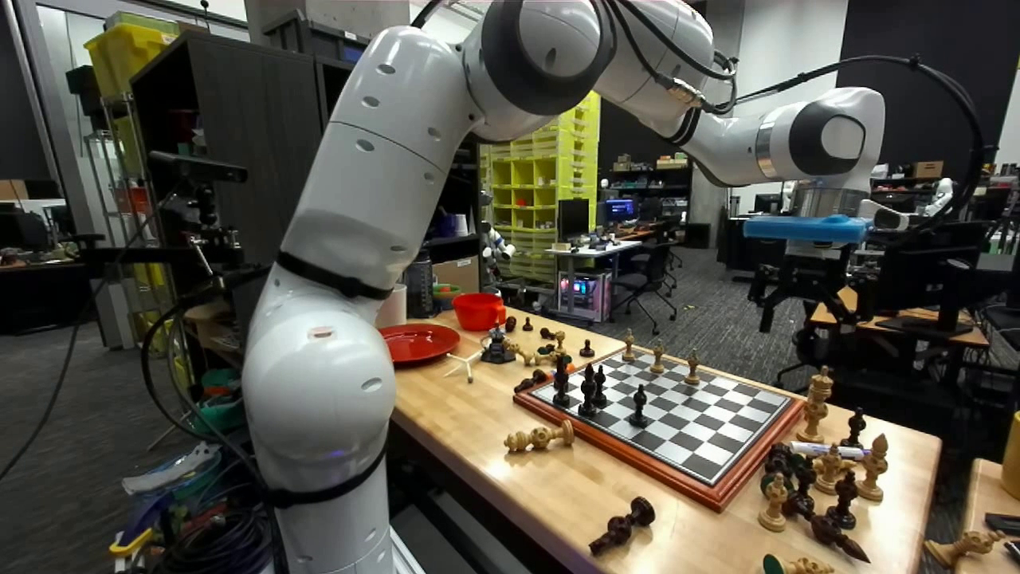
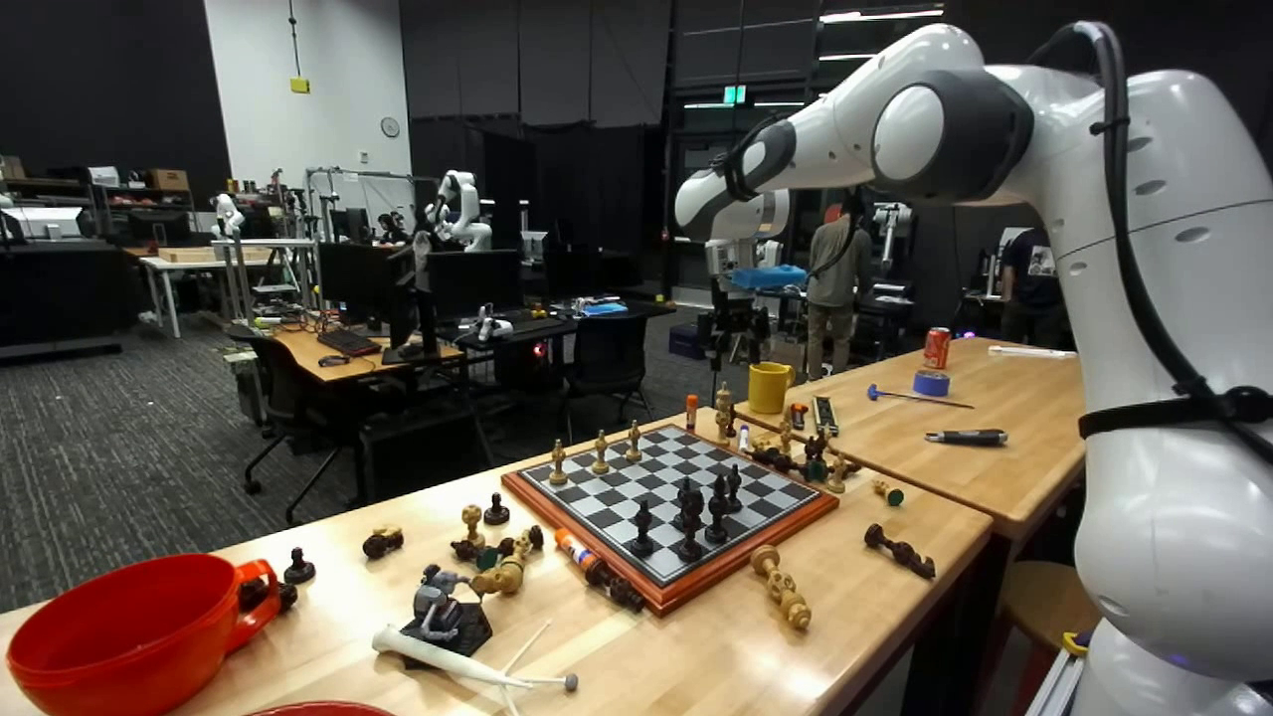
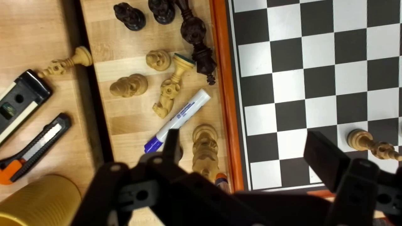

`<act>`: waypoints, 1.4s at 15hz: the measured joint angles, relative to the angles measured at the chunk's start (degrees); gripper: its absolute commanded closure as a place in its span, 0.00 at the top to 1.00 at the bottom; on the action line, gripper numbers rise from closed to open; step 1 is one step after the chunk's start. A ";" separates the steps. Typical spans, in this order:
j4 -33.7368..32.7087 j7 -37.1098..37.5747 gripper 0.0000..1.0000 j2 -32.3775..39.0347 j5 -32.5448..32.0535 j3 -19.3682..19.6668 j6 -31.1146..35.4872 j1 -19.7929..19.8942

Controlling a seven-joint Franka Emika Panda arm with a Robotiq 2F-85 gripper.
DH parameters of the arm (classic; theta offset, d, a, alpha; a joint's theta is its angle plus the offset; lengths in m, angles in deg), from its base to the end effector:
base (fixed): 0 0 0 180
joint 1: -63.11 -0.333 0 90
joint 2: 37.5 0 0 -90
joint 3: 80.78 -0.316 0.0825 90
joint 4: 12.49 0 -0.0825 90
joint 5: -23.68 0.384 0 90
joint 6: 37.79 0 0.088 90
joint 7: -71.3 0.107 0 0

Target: Move the brown chess piece to the left

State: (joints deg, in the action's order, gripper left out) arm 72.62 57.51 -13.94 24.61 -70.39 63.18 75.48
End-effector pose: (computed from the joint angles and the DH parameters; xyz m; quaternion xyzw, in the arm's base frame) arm 0.6196 -0.2400 0.4307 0.9947 -0.0750 -0.0696 0.0072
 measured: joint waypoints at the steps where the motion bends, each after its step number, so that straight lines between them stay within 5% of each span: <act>1: -0.08 0.01 1.00 0.01 0.00 -0.02 -0.04 0.00; 7: -3.09 -0.08 1.00 2.72 0.04 -0.61 -0.45 0.84; 21: -23.59 -0.10 1.00 19.59 0.20 -3.10 -10.48 5.73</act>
State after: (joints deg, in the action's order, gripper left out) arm 49.03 57.41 5.65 24.80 -73.50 52.70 81.21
